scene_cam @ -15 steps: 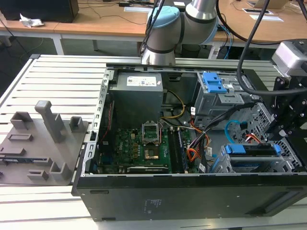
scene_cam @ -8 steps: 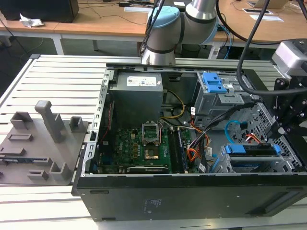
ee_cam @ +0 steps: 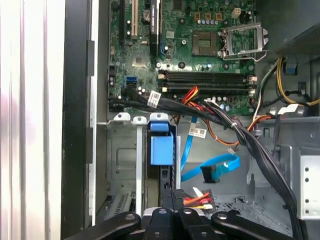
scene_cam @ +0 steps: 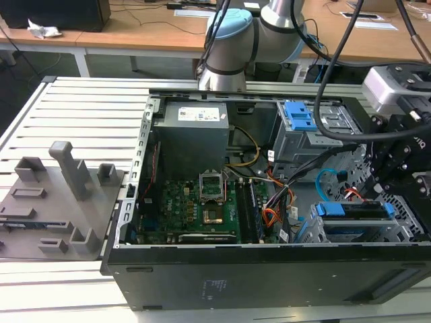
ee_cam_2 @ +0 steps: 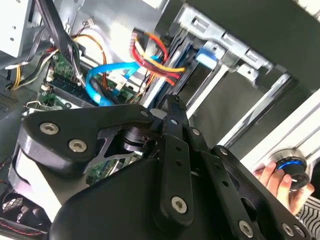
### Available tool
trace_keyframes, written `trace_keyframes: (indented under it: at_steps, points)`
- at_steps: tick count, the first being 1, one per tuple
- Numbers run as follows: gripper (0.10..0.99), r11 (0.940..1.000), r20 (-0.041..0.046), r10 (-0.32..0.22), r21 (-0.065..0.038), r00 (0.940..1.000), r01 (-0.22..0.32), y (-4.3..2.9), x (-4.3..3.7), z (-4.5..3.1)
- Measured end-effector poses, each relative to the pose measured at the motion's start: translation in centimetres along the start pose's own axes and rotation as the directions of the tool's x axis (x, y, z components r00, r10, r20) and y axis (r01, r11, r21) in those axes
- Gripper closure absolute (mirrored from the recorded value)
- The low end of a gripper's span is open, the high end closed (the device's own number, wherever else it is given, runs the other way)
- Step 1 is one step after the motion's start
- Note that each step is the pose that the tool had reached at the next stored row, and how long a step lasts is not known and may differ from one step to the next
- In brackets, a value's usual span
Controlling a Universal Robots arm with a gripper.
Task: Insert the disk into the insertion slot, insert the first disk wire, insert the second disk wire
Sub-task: 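Insert the first disk wire, then insert the second disk wire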
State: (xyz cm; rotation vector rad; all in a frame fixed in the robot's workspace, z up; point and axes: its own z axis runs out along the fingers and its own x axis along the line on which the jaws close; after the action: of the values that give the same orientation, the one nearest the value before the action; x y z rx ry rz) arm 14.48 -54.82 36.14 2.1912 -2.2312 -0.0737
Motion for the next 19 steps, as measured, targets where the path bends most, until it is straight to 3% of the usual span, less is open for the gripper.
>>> trace_keyframes:
  at_steps: [16, 19]
  points:
    - [0.98, 1.0, 0.0, 0.0, 0.0, 1.0, 0.0, 0.26, 0.01, 0.02]
    - [0.914, 1.0, 0.0, 0.0, 0.0, 1.0, 0.0, 0.27, 0.0, 0.02]
